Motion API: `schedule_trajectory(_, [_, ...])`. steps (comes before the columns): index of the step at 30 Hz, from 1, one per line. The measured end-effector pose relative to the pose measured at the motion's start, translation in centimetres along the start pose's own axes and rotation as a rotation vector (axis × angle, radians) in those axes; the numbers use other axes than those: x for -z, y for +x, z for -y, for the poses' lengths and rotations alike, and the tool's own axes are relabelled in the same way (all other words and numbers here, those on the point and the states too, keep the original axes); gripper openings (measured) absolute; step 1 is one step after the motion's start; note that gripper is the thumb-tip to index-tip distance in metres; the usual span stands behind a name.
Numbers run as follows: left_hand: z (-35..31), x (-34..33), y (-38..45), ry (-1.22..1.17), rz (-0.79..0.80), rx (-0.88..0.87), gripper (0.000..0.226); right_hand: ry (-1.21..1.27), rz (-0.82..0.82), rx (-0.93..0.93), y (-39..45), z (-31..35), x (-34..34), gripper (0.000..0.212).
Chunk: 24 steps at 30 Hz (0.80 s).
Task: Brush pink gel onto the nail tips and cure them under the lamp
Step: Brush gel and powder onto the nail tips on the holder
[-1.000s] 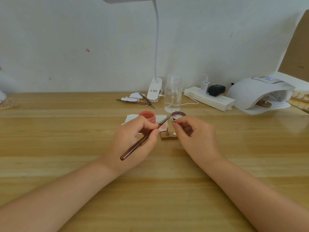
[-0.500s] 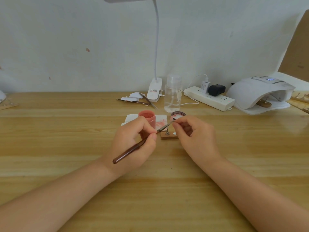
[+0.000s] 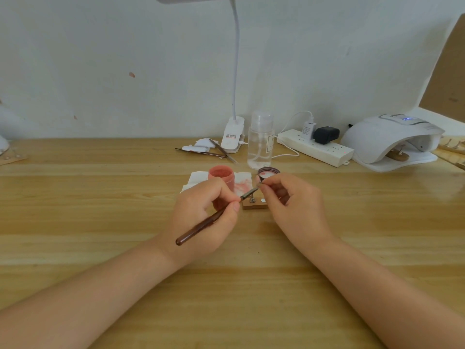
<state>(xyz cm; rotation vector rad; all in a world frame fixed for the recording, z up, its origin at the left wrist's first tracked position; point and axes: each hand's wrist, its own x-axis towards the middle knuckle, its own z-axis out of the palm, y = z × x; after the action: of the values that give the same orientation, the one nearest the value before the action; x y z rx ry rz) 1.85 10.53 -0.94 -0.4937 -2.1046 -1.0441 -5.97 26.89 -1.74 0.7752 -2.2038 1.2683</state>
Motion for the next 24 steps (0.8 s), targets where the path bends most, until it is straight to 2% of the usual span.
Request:
schedule_trajectory(4, [0.00, -0.14, 0.03, -0.025, -0.048, -0.005, 0.007, -0.008, 0.005, -0.008, -0.02, 0.05, 0.05, 0.006])
schedule_trajectory(10, [0.40, -0.47, 0.17, -0.129, -0.044, 0.223, 0.007, 0.017, 0.003, -0.007, -0.07, 0.33, 0.04, 0.007])
schedule_trajectory(14, [0.16, -0.49, 0.06, -0.114, -0.028, 0.182, 0.004, 0.024, 0.010, -0.018, -0.06, 0.26, -0.04, 0.007])
schedule_trajectory(17, [-0.08, -0.29, -0.11, -0.164, -0.042, 0.154, 0.010, 0.060, 0.012, -0.040, -0.05, 0.15, -0.08, 0.007])
schedule_trajectory(24, [-0.06, -0.54, 0.27, -0.202, -0.092, 0.250, 0.011, 0.106, 0.013, -0.042, -0.10, -0.04, -0.22, 0.006])
